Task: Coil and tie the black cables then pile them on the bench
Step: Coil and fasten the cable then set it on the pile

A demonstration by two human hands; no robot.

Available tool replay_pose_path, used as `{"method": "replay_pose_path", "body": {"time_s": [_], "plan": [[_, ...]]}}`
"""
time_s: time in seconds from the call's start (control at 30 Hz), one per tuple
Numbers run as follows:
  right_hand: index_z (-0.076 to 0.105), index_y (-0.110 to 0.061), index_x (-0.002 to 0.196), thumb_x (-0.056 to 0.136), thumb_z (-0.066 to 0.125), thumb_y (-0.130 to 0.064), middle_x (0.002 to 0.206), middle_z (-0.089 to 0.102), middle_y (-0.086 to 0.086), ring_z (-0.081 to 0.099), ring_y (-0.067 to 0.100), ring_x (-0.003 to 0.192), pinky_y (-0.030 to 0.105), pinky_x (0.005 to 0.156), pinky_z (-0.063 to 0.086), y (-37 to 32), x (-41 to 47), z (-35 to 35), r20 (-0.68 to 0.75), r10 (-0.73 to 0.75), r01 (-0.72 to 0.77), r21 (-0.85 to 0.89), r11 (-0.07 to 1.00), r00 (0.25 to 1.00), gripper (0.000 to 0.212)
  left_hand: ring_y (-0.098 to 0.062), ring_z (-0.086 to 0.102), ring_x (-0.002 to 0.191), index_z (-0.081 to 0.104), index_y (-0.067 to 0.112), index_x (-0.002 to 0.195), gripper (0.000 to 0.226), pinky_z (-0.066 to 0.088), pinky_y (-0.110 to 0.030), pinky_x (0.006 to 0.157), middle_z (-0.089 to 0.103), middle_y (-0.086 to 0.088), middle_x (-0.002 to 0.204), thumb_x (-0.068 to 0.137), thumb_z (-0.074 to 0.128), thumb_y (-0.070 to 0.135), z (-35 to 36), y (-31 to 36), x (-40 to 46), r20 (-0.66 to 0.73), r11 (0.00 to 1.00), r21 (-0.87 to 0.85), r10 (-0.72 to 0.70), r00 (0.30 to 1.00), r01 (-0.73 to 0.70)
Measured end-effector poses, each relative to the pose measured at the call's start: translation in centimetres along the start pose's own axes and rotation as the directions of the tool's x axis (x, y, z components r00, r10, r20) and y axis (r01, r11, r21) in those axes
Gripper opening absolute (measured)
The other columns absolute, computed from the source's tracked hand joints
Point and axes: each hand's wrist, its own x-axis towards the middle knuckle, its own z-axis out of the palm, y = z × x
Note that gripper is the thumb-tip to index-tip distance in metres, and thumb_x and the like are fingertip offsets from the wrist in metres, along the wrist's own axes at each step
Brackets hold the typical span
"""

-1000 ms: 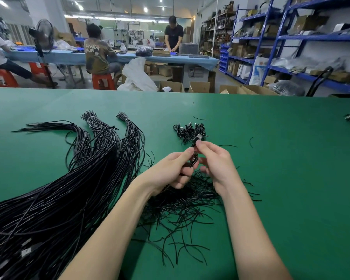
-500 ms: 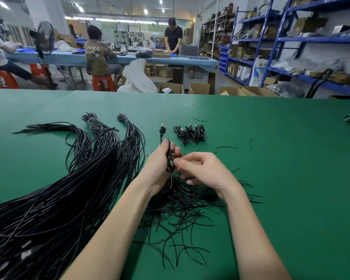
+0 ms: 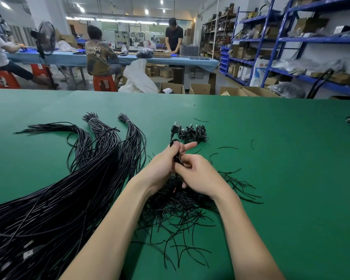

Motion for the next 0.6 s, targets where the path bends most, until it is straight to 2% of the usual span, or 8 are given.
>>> {"method": "replay_pose_path", "body": {"time_s": [0.07,0.13,0.27,0.33,0.4,0.47,0.53,0.6], "plan": [[0.065,-0.012,0.092,0.104,0.056,-0.041,0.068,0.058,-0.011,0.055,0.007,0.057,0.023,0.055,0.047,0.0,-0.2,0.0,0.131,0.01,-0.051,0.307,0.95,0.991,0.032,-0.002,0.062,0.115,0.049,0.0,0.138,0.06,0.052,-0.031,0.083,0.067,0.016,0.129,0.109,0.026,0.046,-0.3,0.0,0.1,0.031,0.999,0.045,0.006,1.0,-0.007],[0.064,-0.012,0.094,0.1,0.058,-0.046,0.072,0.058,-0.008,0.05,0.008,0.062,0.021,0.052,0.046,0.1,-0.3,-0.1,0.238,-0.002,-0.137,0.563,0.815,0.971,0.035,0.0,0.053,0.129,0.05,0.0,0.14,0.061,0.054,-0.023,0.086,0.066,0.016,0.131,0.109,0.025,0.046,-0.4,0.0,0.2,0.052,0.996,0.079,0.024,0.998,-0.028],[0.061,-0.012,0.105,0.094,0.056,-0.053,0.076,0.057,-0.004,0.048,0.007,0.062,0.017,0.046,0.038,0.8,-0.7,-0.3,0.357,-0.025,-0.264,0.733,0.627,0.934,0.043,-0.01,0.054,0.126,0.069,0.03,0.127,0.049,0.046,-0.037,0.107,0.064,0.01,0.133,0.107,0.029,0.051,-0.3,-0.3,0.1,0.092,0.998,0.044,0.042,0.995,-0.046],[0.062,-0.012,0.108,0.091,0.06,-0.049,0.078,0.057,-0.003,0.048,0.007,0.063,0.016,0.044,0.036,1.0,-0.8,-0.3,0.352,-0.003,-0.273,0.73,0.627,0.936,0.041,-0.006,0.049,0.132,0.072,0.038,0.12,0.047,0.035,-0.042,0.116,0.062,0.01,0.136,0.108,0.028,0.05,-0.2,-0.3,-0.1,0.085,0.995,0.07,0.063,0.994,-0.069],[0.063,-0.01,0.111,0.091,0.063,-0.044,0.084,0.06,0.0,0.049,0.007,0.063,0.016,0.043,0.035,1.1,-0.8,-0.1,0.333,0.016,-0.264,0.715,0.648,0.943,0.039,0.0,0.051,0.132,0.071,0.035,0.124,0.048,0.044,-0.035,0.108,0.062,0.017,0.136,0.108,0.028,0.049,-0.2,-0.3,-0.3,0.06,0.995,0.071,0.062,0.996,-0.067],[0.065,-0.009,0.116,0.1,0.059,-0.037,0.09,0.066,0.0,0.049,0.006,0.063,0.014,0.042,0.032,1.0,-0.6,-0.1,0.319,0.017,-0.244,0.686,0.685,0.948,0.033,0.006,0.059,0.119,0.07,0.034,0.126,0.048,0.055,-0.021,0.084,0.065,0.019,0.132,0.108,0.028,0.05,-0.2,0.0,-0.6,0.044,0.995,0.079,0.057,0.997,-0.06],[0.064,-0.008,0.116,0.104,0.056,-0.035,0.089,0.07,-0.001,0.048,0.005,0.061,0.013,0.041,0.029,0.9,-0.6,-0.2,0.312,0.021,-0.232,0.658,0.717,0.95,0.031,0.007,0.064,0.108,0.07,0.035,0.124,0.048,0.052,-0.012,0.07,0.066,0.02,0.129,0.108,0.028,0.05,-0.1,0.2,-0.9,0.026,0.988,0.135,0.076,0.997,-0.079],[0.064,-0.01,0.107,0.102,0.058,-0.038,0.083,0.066,-0.001,0.044,0.003,0.059,0.012,0.04,0.026,0.7,-0.5,-0.3,0.309,0.025,-0.232,0.655,0.719,0.951,0.03,-0.005,0.062,0.1,0.069,0.036,0.123,0.046,0.046,-0.009,0.064,0.066,0.025,0.126,0.109,0.026,0.048,-0.1,0.2,-0.7,0.002,0.968,0.218,0.126,0.992,-0.123]]}}
